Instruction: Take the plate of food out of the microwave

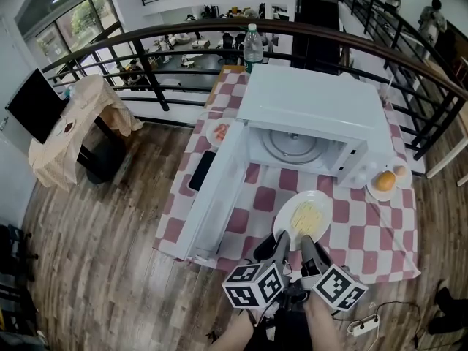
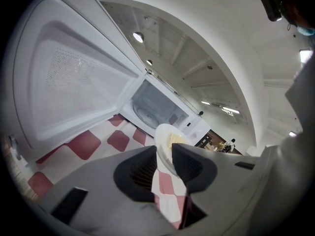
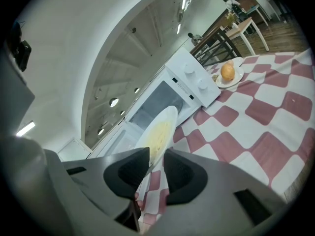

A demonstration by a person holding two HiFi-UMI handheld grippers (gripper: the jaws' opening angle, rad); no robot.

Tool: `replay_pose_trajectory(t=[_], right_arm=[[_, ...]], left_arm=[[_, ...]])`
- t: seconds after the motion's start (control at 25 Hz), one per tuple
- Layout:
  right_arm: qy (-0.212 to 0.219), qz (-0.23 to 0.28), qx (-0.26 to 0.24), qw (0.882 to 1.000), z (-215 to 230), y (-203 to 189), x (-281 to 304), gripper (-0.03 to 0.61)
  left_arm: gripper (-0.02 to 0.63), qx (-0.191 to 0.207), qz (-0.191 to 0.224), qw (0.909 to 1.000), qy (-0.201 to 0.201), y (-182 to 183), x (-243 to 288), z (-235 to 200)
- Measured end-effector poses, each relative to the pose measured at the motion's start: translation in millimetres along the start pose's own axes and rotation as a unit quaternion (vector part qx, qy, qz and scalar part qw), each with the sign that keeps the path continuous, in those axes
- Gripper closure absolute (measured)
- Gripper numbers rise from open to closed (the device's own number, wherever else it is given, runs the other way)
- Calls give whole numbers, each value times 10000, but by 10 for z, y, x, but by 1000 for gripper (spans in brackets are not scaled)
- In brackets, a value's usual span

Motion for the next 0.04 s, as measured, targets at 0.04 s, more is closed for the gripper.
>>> replay_pose_trajectory(t=[0.04], right_arm=[[4, -7, -2, 10000, -3, 1, 9, 483]], left_arm=[[499, 10, 4, 10000, 7, 6, 4, -5]])
Point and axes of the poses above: the fingertips, and each gripper's own axes: x forward along the fingers, z to its right, y out of its top, the point moved 5 cm from there along -x, backward along the fingers
